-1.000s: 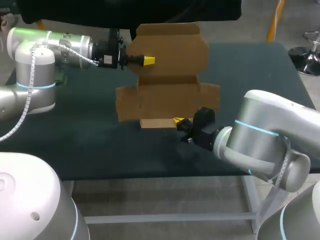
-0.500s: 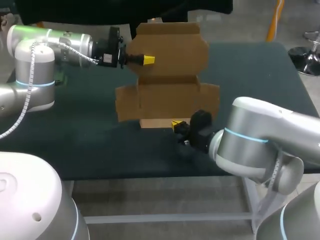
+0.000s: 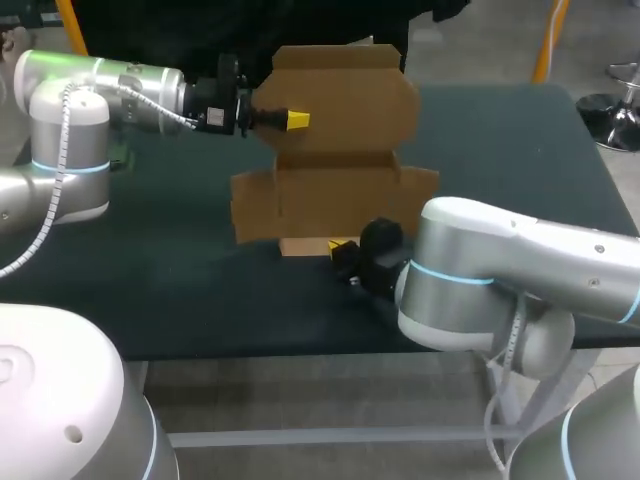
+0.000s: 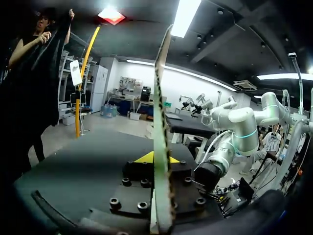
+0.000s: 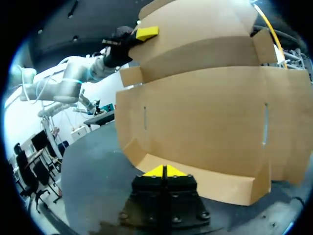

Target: Assemble the packaging by folding the flat box into shape, placing the metal phone stand inside, and closing the box properly

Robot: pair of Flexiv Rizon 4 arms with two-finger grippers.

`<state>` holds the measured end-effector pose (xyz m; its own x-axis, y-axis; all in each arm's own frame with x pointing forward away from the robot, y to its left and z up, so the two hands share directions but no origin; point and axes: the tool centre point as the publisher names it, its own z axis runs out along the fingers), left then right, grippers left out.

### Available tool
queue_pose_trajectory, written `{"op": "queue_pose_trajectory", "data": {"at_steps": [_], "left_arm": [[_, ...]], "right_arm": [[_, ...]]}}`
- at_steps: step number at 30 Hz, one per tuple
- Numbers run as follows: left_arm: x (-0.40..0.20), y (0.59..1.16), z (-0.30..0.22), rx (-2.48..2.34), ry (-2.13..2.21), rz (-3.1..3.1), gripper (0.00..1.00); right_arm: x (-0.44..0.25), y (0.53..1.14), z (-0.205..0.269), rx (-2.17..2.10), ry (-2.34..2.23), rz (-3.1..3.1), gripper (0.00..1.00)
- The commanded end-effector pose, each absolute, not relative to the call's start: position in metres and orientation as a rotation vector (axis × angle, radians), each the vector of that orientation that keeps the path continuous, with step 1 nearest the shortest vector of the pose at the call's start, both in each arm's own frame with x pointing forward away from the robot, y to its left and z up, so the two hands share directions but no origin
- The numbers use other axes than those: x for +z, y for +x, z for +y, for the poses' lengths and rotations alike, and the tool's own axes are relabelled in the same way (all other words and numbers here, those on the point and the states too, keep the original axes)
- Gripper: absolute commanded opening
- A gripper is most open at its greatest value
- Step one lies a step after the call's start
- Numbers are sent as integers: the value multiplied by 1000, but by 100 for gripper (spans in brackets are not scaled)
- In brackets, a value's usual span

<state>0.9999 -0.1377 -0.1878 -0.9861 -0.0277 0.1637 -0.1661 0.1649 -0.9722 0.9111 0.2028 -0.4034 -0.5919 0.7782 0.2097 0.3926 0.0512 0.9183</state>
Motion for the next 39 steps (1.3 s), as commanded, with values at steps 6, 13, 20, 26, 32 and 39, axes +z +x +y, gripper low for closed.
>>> {"op": "queue_pose_trajectory", "data": {"at_steps": [6,13,20,26,32,39], "left_arm": [[-189,1000,-136,1950,189,-2311,0],[-189,1000,-136,1950,189,-2311,0],[-189,1000,-136,1950,189,-2311,0],[-189,1000,-136,1950,189,-2311,0],[-189,1000,-136,1950,189,-2311,0],[-189,1000,-136,1950,189,-2311,0]], "right_arm": [[-417,922,209,1458,1248,1925,0],[-423,929,204,1442,1272,1916,0],[-427,932,201,1438,1289,1915,0],[-429,933,199,1432,1302,1912,0],[-431,933,198,1430,1314,1910,0],[-431,933,198,1430,1314,1910,0]]}}
